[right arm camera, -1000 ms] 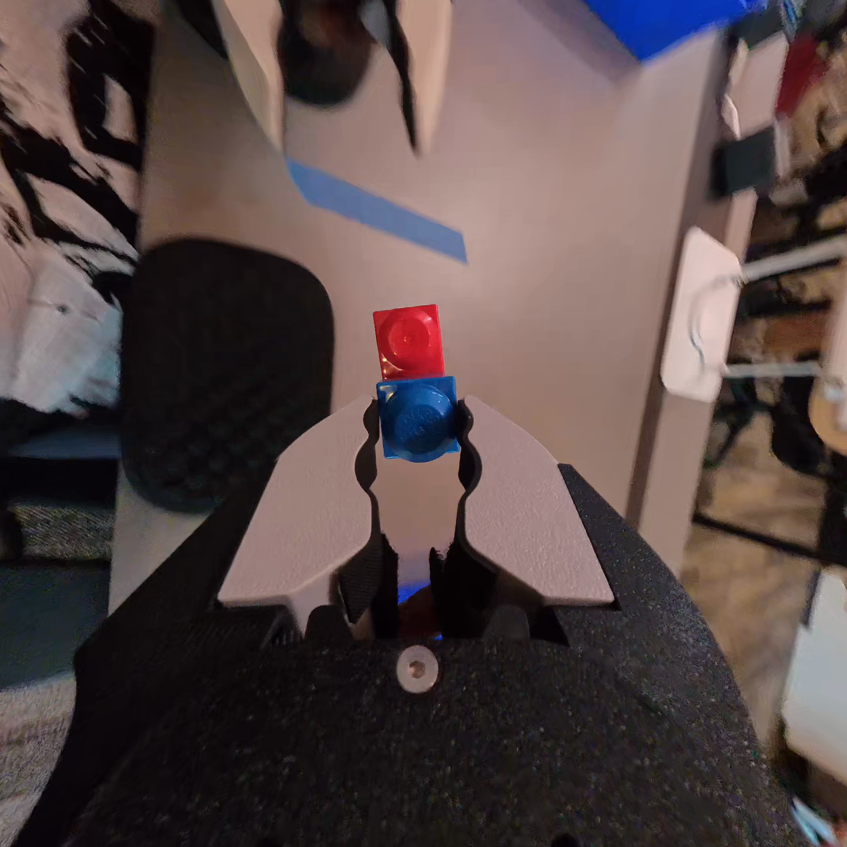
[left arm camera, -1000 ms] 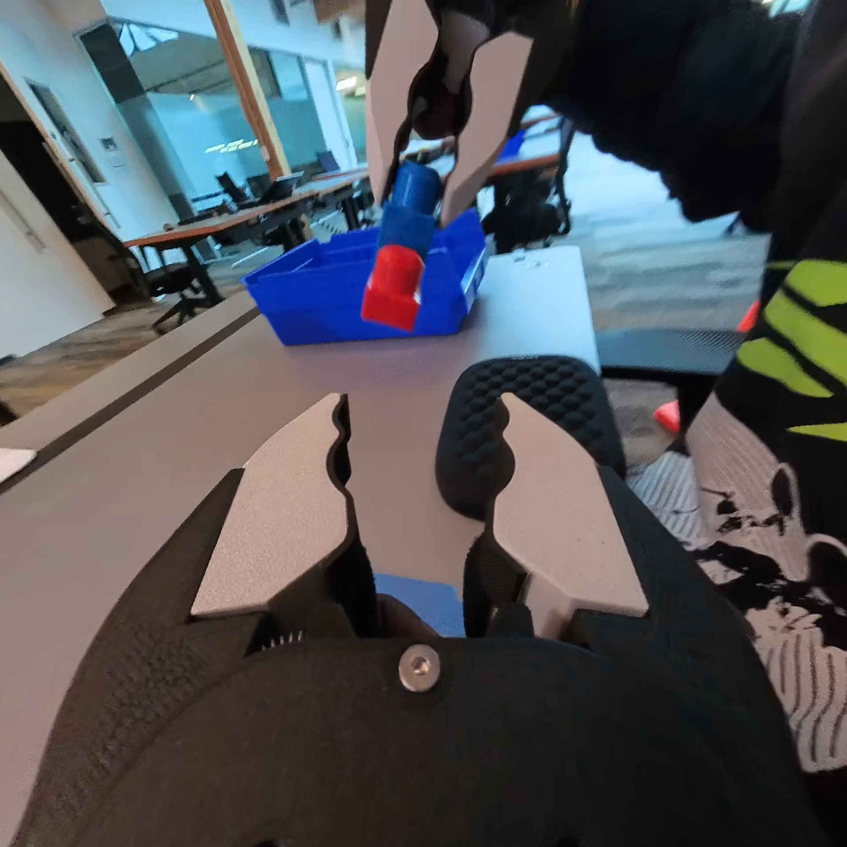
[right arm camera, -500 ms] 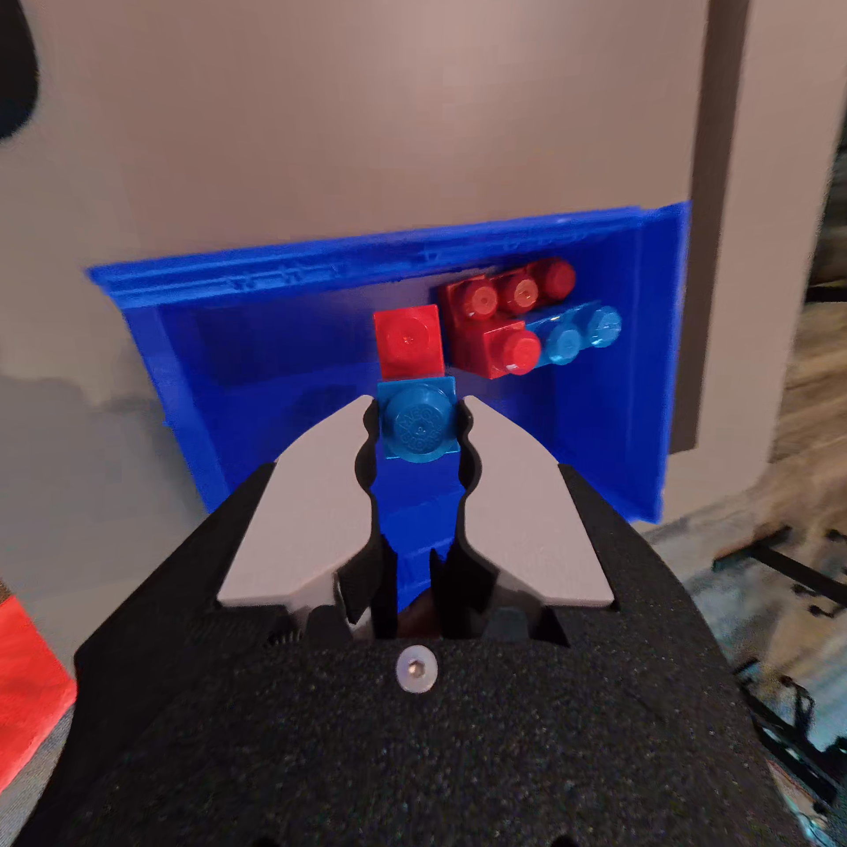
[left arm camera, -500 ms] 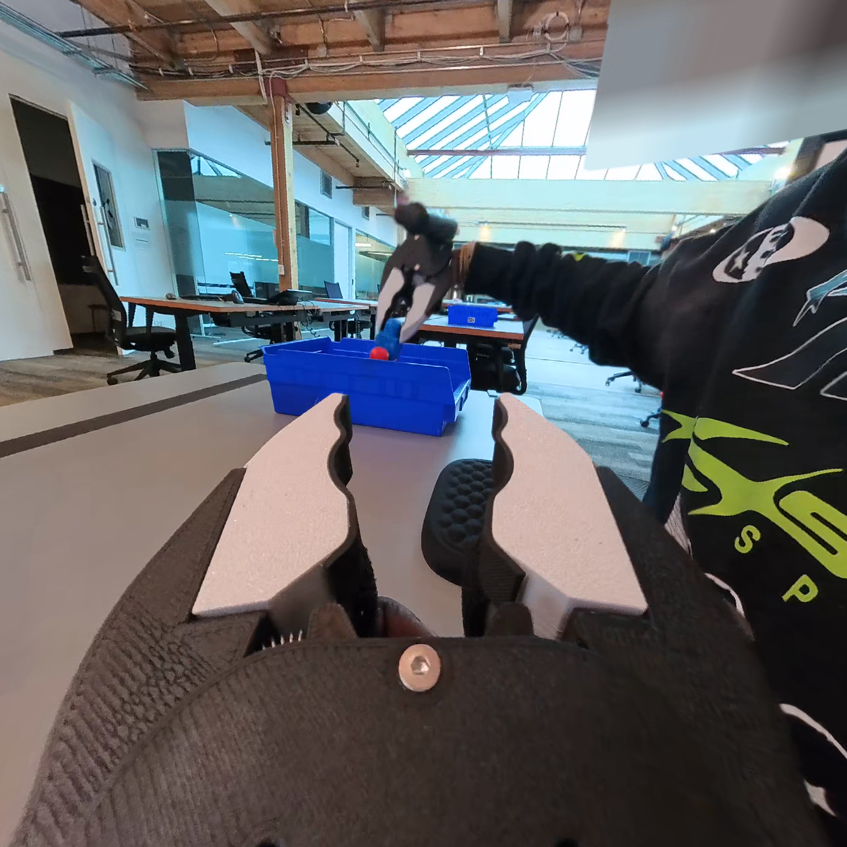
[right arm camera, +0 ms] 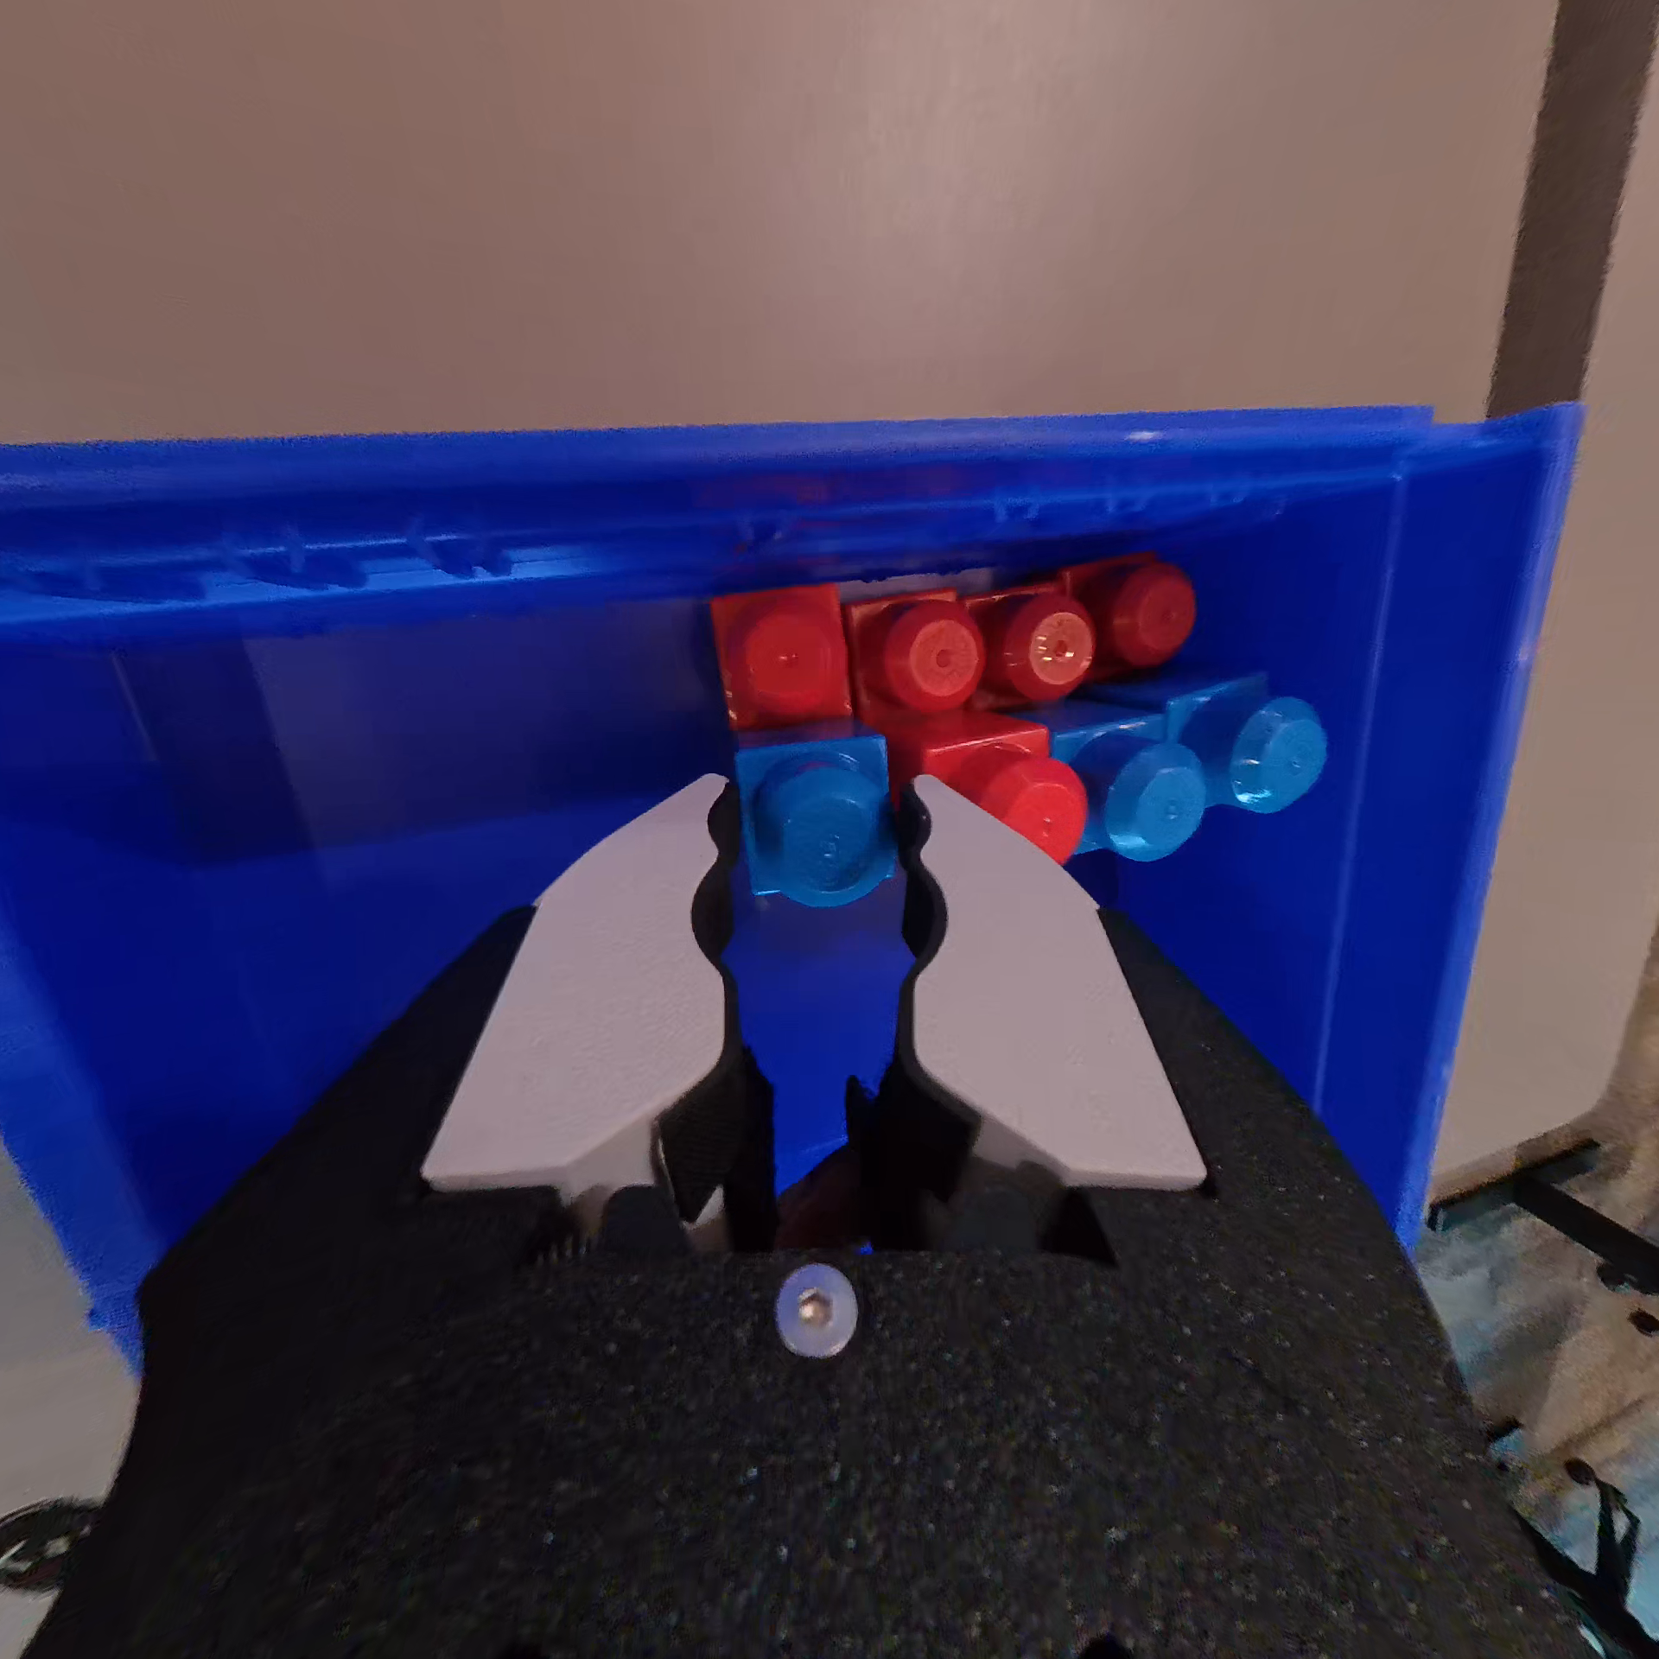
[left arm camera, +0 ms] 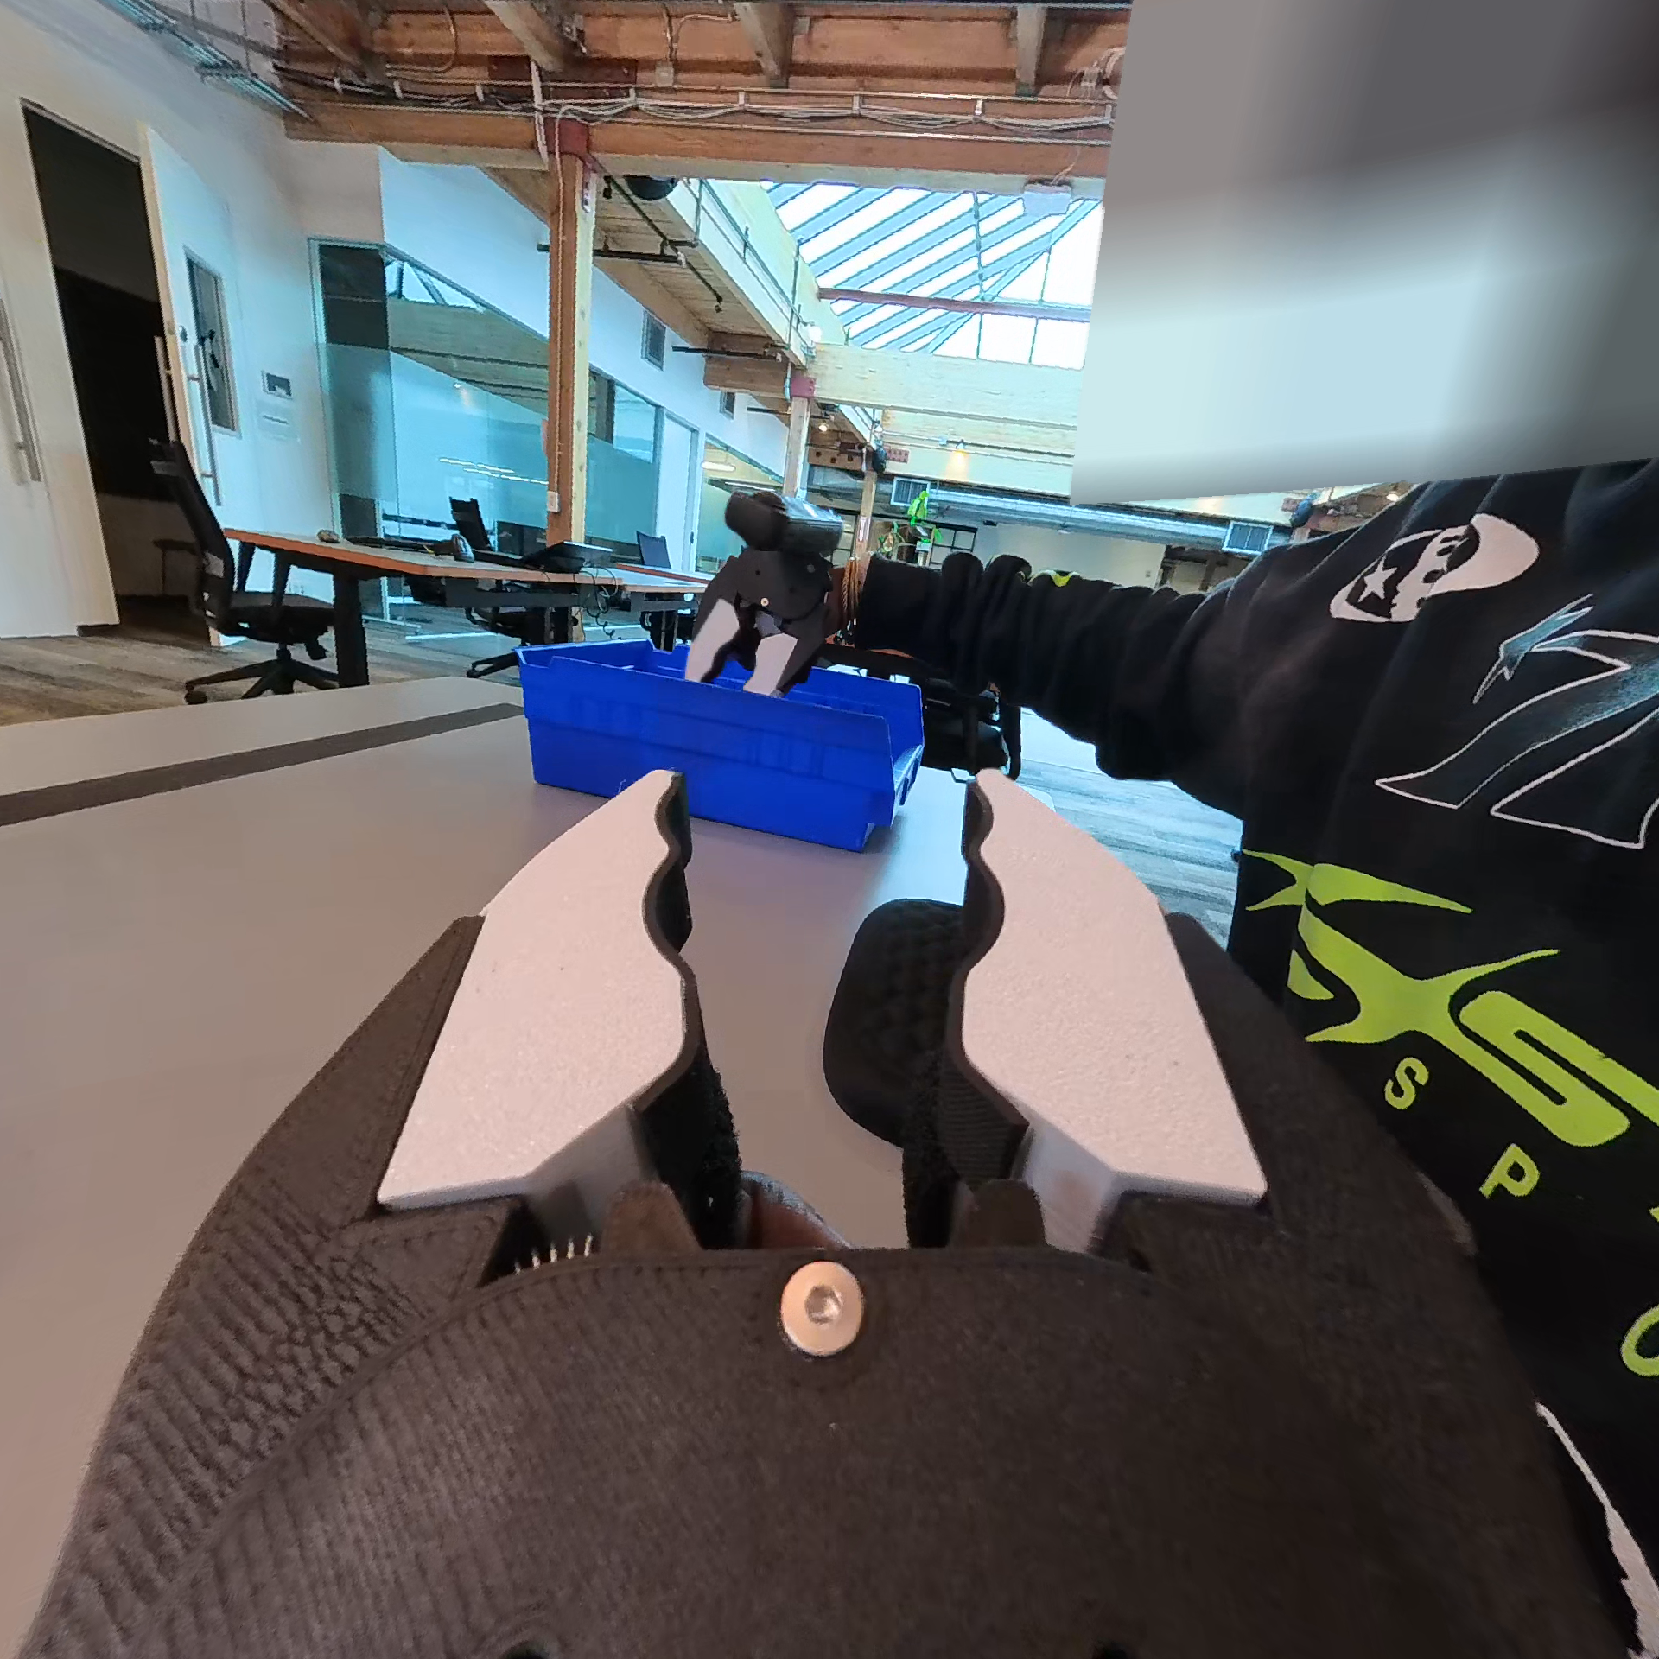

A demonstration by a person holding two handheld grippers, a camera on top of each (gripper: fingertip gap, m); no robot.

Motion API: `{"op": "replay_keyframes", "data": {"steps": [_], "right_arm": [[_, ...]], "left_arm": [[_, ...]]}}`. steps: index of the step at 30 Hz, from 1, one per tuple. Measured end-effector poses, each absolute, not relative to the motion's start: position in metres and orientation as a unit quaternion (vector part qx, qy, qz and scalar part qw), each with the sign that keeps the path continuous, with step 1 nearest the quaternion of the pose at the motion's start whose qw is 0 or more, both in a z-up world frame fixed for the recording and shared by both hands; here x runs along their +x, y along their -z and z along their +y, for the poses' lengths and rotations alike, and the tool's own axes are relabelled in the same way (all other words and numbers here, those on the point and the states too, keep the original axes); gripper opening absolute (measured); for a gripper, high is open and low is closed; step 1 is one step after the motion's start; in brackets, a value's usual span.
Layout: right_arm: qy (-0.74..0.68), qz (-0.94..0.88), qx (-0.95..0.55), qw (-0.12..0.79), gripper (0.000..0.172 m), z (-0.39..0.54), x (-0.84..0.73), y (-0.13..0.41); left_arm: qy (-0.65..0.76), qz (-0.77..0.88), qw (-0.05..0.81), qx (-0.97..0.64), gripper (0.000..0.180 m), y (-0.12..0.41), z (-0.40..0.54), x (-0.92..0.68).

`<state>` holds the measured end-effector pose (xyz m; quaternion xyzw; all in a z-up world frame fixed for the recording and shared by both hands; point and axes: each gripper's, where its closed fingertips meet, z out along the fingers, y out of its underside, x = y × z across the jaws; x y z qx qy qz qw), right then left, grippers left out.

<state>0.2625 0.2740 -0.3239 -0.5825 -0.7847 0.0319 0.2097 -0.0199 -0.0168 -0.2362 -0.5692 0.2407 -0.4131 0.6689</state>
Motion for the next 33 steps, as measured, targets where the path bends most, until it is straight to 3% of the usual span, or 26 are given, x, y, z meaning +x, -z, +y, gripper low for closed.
{"op": "replay_keyframes", "data": {"steps": [6,9,15,28,33], "right_arm": [[-0.029,-0.762,-0.578,0.289,0.040,0.278,0.258,0.298],[-0.022,-0.741,-0.585,0.329,0.024,0.269,0.262,0.289],[-0.088,-0.701,-0.655,0.269,0.009,0.234,0.275,0.334],[-0.072,-0.665,-0.675,0.311,0.008,0.255,0.273,0.346],[-0.093,-0.599,-0.698,0.381,0.016,0.243,0.267,0.305]], "left_arm": [[0.411,0.244,0.669,-0.569,0.058,0.237,-0.017,-0.019],[0.409,0.245,0.670,-0.568,0.058,0.236,-0.018,-0.019],[0.412,0.249,0.664,-0.572,0.057,0.238,-0.017,-0.017],[0.397,0.259,0.673,-0.568,0.056,0.237,-0.020,-0.016],[0.394,0.265,0.672,-0.569,0.056,0.238,-0.021,-0.014]]}}
